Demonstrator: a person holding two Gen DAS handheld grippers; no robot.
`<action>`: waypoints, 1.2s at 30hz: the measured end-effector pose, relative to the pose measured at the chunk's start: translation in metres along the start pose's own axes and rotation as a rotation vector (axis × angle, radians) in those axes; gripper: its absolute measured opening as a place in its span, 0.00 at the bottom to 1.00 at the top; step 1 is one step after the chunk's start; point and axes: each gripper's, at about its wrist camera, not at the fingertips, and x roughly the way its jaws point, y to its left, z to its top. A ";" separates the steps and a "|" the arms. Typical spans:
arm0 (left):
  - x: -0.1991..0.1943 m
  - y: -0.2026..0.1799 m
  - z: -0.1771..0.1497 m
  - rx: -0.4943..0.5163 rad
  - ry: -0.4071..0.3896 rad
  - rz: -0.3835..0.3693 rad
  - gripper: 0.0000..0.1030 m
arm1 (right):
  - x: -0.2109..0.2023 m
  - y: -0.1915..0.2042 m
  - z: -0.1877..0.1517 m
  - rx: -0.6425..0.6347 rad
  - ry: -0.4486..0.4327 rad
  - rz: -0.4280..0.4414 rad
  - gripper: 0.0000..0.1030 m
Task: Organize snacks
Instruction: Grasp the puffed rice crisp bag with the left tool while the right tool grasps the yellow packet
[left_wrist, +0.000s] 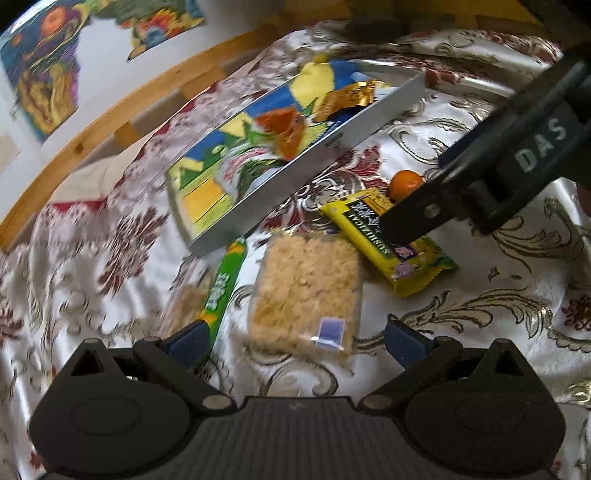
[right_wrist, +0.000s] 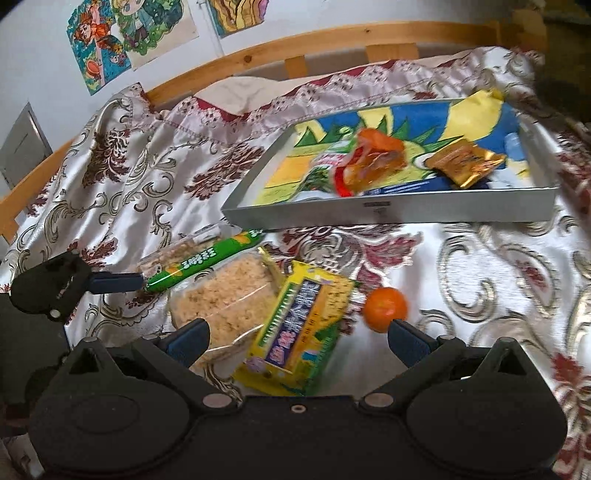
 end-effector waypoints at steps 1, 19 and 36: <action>0.003 -0.001 0.001 0.005 -0.001 -0.007 1.00 | 0.003 0.001 0.000 0.001 0.005 0.000 0.99; 0.036 0.020 0.009 -0.011 0.044 -0.171 0.88 | 0.042 -0.006 0.004 0.094 0.106 -0.002 0.84; 0.039 0.015 0.013 -0.016 0.073 -0.124 0.74 | 0.036 -0.005 0.004 0.094 0.155 -0.058 0.54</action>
